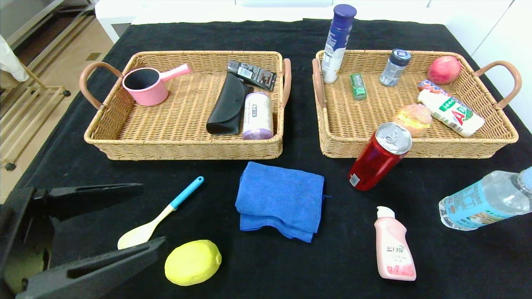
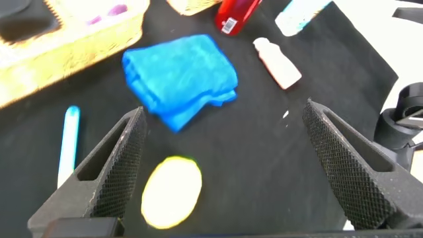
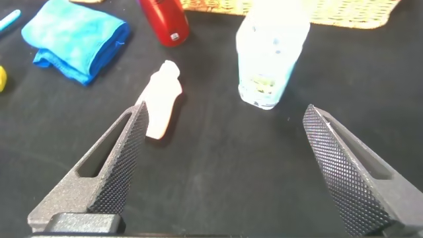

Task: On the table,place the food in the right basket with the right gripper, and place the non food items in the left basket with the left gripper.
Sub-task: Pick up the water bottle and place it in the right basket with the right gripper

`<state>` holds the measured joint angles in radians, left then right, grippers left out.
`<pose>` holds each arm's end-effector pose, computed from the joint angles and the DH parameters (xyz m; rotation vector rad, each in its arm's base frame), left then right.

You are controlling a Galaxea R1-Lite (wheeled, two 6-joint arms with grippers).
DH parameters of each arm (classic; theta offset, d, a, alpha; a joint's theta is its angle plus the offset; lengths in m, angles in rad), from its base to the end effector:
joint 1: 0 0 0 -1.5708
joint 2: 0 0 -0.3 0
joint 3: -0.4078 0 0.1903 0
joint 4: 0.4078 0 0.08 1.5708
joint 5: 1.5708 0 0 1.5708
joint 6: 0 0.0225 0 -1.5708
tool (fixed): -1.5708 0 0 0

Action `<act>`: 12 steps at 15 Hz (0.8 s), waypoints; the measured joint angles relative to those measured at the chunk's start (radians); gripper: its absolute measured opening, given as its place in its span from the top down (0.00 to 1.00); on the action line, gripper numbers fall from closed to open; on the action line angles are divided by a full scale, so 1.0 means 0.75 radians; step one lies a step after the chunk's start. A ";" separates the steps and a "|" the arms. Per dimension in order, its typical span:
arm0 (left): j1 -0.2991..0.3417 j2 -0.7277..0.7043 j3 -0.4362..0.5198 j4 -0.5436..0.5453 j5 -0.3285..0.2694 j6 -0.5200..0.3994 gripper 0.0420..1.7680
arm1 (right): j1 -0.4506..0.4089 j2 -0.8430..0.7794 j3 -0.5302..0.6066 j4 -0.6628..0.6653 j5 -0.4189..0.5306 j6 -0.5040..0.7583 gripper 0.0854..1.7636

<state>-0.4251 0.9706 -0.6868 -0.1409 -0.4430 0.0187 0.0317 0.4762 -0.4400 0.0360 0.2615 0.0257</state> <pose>0.1042 -0.0577 0.2568 0.0162 0.1394 -0.8679 0.0120 0.0062 0.1993 0.0338 0.0757 0.2921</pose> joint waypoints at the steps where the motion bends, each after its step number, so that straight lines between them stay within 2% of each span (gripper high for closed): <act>1: -0.011 0.028 -0.014 -0.001 0.003 0.007 0.03 | 0.000 0.013 -0.001 -0.001 0.007 -0.002 0.03; 12: -0.035 0.069 0.009 0.015 0.007 0.015 0.03 | 0.000 0.195 -0.040 -0.008 -0.022 -0.009 0.03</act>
<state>-0.4511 1.0223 -0.6798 -0.1298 -0.4377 0.0298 0.0317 0.6223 -0.4700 0.0302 0.2449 0.0191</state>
